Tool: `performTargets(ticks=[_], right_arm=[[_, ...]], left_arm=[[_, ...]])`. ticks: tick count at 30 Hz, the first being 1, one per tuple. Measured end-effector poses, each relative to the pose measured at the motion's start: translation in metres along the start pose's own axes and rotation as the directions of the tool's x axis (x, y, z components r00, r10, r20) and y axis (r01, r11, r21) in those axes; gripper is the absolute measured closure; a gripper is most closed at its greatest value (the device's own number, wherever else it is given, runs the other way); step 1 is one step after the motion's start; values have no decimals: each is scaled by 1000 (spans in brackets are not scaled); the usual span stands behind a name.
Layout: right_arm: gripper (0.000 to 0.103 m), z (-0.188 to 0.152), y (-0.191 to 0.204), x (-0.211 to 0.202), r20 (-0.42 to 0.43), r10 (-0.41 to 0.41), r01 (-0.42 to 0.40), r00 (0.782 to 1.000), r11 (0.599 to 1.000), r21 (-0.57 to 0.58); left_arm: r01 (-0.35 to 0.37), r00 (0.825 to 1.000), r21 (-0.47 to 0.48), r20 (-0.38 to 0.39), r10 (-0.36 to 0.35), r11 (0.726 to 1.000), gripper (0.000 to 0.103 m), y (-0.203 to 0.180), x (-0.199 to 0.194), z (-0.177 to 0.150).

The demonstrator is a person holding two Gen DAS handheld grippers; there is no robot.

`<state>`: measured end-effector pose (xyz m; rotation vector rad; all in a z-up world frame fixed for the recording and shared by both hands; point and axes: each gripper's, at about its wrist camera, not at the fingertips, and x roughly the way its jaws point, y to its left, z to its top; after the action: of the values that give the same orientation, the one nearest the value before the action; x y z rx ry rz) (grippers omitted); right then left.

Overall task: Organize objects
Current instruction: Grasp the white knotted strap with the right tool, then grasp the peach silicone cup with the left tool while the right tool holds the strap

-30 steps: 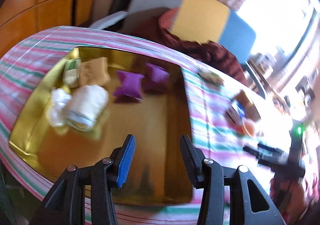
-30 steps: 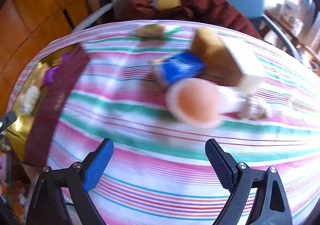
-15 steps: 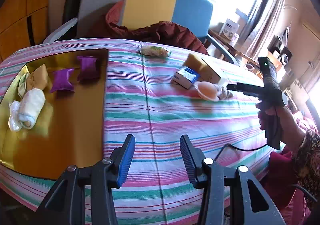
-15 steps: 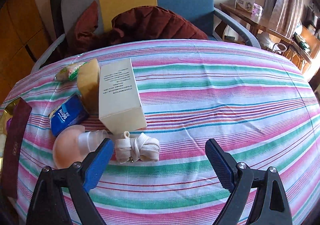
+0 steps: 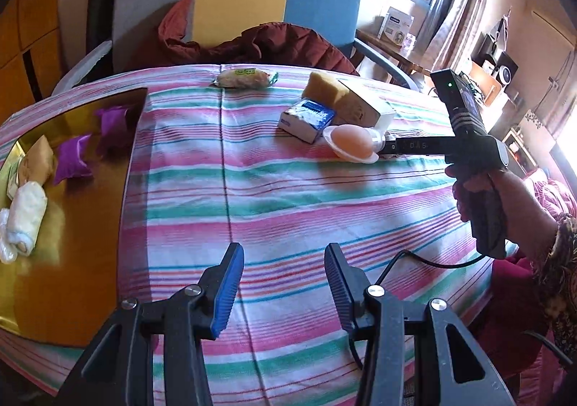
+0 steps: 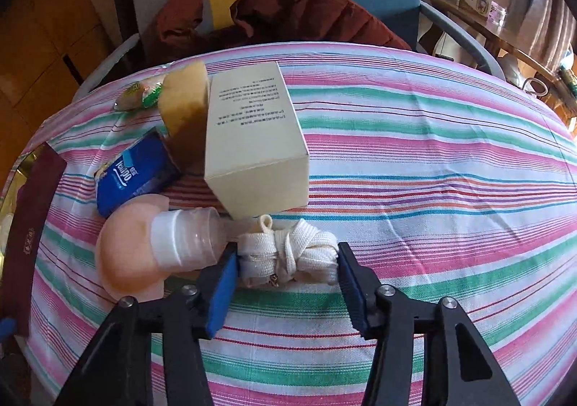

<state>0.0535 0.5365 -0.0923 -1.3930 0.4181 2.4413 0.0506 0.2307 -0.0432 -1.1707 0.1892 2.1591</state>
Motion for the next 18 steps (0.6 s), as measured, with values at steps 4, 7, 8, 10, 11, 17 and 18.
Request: performTargets(ticks=[4, 7, 8, 10, 11, 17, 18], right_arm=[[50, 1, -10, -1, -27, 23, -21, 999, 998, 60], [50, 2, -19, -1, -52, -18, 22, 998, 996, 90], [50, 1, -25, -3, -60, -24, 30, 998, 994, 104], [50, 1, -32, -4, -64, -6, 15, 998, 989, 145], [50, 1, -35, -3, -65, 7, 4, 998, 987, 161], [50, 2, -29, -1, -75, -7, 17, 997, 990, 139], [50, 2, -28, -1, -76, -12, 22, 997, 991, 131]], left_arm=[[-5, 1000, 38, -3, 5, 999, 56, -12, 12, 18], [5, 1000, 56, -19, -4, 998, 56, -23, 28, 35], [13, 999, 52, -37, -11, 999, 56, -26, 36, 42], [28, 997, 39, -68, -26, 999, 56, -31, 53, 55], [37, 996, 31, -85, -34, 999, 56, -33, 61, 61], [127, 986, -69, -99, -134, 989, 56, -39, 106, 92], [145, 983, -72, -103, -152, 987, 56, -42, 113, 95]])
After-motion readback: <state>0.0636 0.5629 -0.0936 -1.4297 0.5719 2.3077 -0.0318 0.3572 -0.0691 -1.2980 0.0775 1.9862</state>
